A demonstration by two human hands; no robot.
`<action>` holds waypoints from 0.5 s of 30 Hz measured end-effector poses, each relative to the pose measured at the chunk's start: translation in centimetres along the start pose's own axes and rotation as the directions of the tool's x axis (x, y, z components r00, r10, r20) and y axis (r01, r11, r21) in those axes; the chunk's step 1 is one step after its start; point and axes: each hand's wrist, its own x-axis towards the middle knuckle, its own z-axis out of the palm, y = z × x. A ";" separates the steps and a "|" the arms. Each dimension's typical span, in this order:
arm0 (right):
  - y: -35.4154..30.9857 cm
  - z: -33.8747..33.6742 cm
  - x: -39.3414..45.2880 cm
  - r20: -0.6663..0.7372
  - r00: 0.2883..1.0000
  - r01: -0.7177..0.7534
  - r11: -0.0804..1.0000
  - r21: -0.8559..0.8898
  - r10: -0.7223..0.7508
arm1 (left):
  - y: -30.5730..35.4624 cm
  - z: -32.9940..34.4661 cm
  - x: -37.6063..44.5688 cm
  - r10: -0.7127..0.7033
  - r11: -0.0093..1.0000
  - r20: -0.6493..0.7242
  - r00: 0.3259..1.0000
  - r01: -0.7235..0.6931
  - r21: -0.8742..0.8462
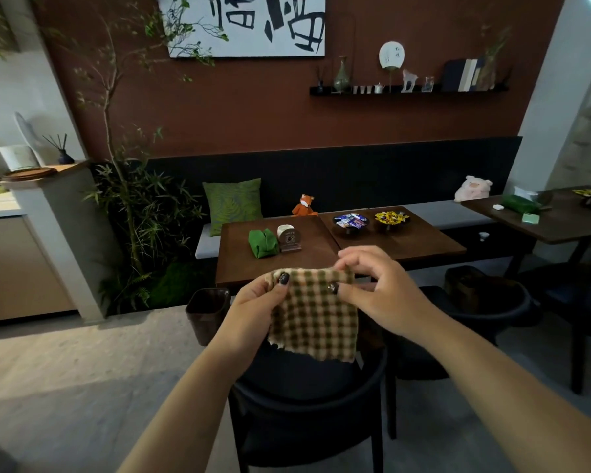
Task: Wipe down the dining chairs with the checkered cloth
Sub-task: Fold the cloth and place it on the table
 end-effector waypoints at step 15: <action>1.0 11.4 2.4 -0.079 0.891 -0.364 0.808 0.464 0.447 | -2.6 -5.4 2.9 0.155 0.974 -0.330 0.931 -0.088 0.208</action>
